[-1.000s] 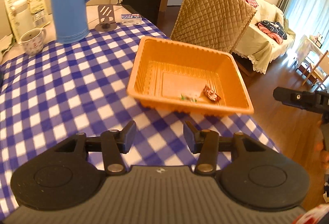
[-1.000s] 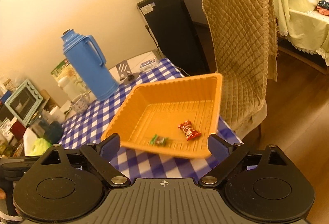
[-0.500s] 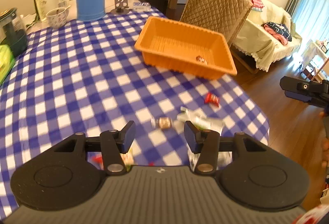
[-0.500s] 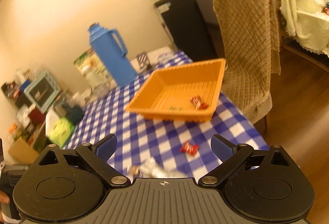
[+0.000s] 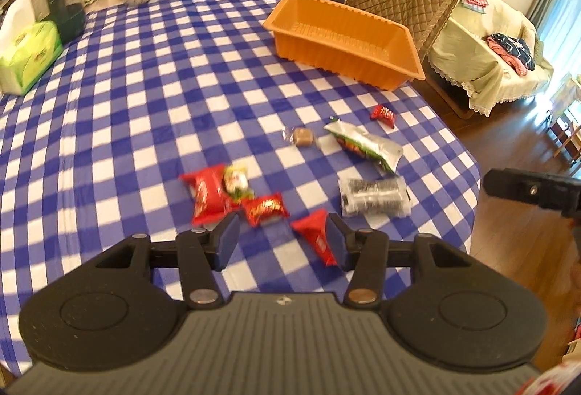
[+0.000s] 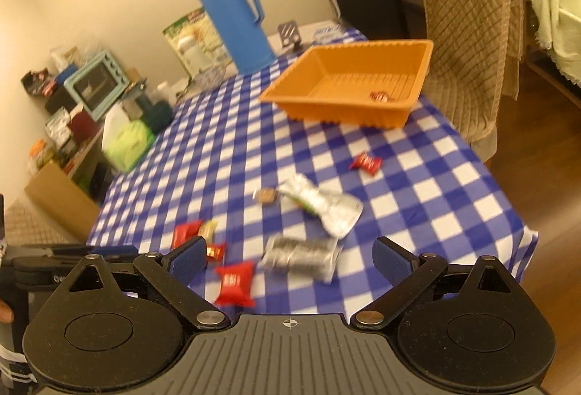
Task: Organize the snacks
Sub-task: 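Withdraw both tools from the tray back over the snacks, then grasp the red square candy with the right gripper while the left gripper grasps the yellow-green packet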
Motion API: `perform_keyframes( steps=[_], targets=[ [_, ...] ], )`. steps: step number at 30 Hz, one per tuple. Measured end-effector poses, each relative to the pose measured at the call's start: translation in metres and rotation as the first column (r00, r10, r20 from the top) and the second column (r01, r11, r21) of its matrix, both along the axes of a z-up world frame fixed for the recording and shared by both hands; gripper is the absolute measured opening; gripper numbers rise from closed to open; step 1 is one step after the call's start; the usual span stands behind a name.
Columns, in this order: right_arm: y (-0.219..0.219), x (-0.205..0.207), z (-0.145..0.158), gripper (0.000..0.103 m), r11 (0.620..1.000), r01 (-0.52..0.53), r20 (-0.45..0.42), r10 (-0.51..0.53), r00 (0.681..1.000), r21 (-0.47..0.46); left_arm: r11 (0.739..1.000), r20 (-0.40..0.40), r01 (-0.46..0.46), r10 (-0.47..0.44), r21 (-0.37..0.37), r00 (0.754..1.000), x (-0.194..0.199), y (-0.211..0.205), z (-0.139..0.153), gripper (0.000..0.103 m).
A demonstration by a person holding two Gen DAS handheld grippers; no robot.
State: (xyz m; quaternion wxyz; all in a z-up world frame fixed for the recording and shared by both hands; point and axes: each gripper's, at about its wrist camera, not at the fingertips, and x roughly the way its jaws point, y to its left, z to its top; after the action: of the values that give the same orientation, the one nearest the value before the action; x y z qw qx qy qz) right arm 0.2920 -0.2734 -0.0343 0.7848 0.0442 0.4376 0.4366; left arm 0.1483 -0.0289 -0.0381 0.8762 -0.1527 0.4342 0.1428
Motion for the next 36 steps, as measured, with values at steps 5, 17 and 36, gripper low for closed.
perform_keyframes(
  steps=[5, 17, 36],
  targets=[
    [0.006, -0.015, -0.01, 0.097, 0.998, -0.037, -0.021, 0.036, 0.999, -0.041, 1.0, -0.013, -0.024, 0.024, 0.004, 1.0, -0.017, -0.004, -0.004, 0.049],
    [0.041, -0.036, -0.03, 0.089, 0.982, -0.164, -0.057, 0.159, 0.986, -0.097, 0.996, -0.041, -0.092, 0.091, -0.012, 0.995, -0.048, -0.007, -0.016, 0.048],
    [0.106, -0.039, -0.056, 0.058, 0.956, -0.261, -0.035, 0.258, 0.965, -0.134, 0.982, -0.065, -0.189, 0.189, -0.002, 0.98, -0.07, 0.013, -0.025, 0.049]
  ],
)
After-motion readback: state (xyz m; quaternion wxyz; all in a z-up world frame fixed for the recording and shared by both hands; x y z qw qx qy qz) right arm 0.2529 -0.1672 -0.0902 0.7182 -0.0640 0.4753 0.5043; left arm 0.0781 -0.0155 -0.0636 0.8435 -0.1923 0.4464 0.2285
